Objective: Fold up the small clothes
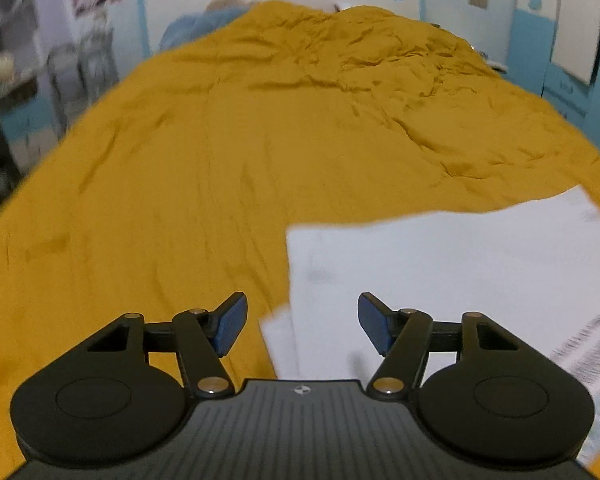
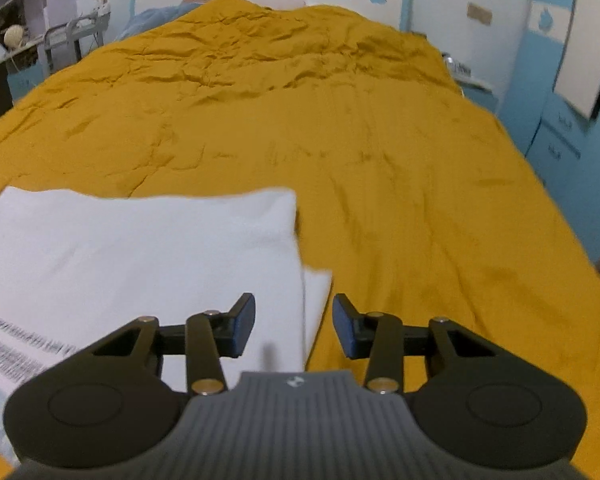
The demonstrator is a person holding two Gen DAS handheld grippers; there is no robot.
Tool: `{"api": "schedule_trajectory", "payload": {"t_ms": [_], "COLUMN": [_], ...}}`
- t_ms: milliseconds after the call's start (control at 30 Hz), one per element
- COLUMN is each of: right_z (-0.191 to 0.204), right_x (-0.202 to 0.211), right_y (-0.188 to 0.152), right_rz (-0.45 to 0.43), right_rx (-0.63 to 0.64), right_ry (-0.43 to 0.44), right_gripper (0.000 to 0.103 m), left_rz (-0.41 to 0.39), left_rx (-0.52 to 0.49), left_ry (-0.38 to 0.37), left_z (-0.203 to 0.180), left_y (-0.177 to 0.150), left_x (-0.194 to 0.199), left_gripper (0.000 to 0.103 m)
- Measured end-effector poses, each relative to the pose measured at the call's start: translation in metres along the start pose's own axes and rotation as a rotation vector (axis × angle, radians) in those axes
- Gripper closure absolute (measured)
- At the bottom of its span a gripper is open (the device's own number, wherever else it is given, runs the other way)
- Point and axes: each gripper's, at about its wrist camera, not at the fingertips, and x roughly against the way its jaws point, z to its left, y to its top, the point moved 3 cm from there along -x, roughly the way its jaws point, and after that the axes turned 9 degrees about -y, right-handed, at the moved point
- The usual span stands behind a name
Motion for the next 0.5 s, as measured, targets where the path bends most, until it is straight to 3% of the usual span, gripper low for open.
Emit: {"api": "schedule_trajectory", "payload": {"t_ms": [167,300,500], "right_z": [-0.003,-0.013,-0.039], "right_x": [0.036,0.058,0.076], "right_y": [-0.039,-0.075,-0.128], "right_rz": [0.045,0.079,0.14], "right_rx": [-0.057,-0.12,-0.302], "right_ry": [0.026,0.038,0.038], "right_gripper": [0.066,0.065,0.058], "left_rz": [0.013,0.025,0.009], "left_rx": [0.125,0.176,0.43], "left_ry": [-0.061,-0.044,-0.036], "left_z": [-0.003,-0.009,0.006], "left_y": [-0.039,-0.076,-0.124], "left_x": [0.036,0.051,0.061], "left_gripper": [0.028,0.028,0.028]}}
